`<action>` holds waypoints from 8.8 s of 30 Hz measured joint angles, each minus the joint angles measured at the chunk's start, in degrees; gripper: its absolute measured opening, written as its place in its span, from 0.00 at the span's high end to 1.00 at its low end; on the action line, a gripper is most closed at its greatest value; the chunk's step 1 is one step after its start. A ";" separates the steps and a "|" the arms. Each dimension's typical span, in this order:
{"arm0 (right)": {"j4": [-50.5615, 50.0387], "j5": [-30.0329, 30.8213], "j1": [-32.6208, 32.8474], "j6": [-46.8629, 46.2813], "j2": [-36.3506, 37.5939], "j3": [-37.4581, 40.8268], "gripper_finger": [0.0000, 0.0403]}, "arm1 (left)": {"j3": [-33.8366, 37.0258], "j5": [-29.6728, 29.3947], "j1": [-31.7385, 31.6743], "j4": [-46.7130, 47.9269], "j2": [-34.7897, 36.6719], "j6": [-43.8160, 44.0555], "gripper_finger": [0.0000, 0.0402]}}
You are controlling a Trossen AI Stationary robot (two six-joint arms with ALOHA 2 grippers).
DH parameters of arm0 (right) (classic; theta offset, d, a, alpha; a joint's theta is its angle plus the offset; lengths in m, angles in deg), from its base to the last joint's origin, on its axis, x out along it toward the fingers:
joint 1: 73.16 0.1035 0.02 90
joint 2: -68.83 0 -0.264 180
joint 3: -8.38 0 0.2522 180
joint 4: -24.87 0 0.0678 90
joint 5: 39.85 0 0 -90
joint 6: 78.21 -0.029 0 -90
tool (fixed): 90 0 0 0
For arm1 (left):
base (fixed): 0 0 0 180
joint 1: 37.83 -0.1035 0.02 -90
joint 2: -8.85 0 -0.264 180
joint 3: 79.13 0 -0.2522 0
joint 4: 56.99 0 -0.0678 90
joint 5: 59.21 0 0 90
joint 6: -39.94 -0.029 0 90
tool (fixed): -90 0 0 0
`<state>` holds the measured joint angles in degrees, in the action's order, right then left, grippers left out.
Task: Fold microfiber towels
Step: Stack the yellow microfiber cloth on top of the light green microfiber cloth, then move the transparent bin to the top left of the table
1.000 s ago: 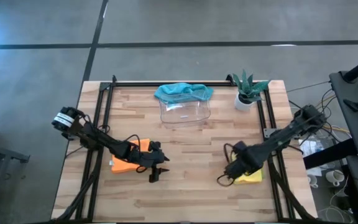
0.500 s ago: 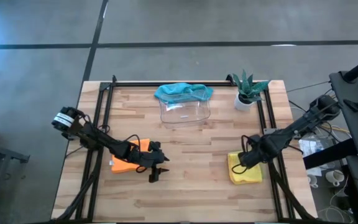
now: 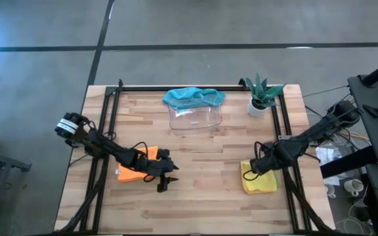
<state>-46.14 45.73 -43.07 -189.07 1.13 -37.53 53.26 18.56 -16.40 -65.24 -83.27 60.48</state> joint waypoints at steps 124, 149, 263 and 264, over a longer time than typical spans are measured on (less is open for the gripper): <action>-4.25 19.43 -9.20 18.40 -22.45 -24.41 0.98 | 0.48 -9.69 -0.07 0.01 7.94 -2.09 0.45; 36.61 21.24 -15.50 92.85 -20.75 -28.20 0.93 | 0.42 -18.66 2.56 -16.66 11.45 -8.88 0.45; 9.62 17.92 -18.10 110.30 -51.47 -80.41 0.37 | 15.72 -18.05 8.26 -23.39 28.48 -15.00 0.45; 9.82 17.92 -18.10 110.30 -51.47 -80.07 0.37 | 15.81 -18.03 8.26 -23.79 28.48 -14.99 0.45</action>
<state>-36.32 63.65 -61.17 -78.77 -50.34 -117.61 69.07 0.53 -8.13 -89.03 -54.79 45.48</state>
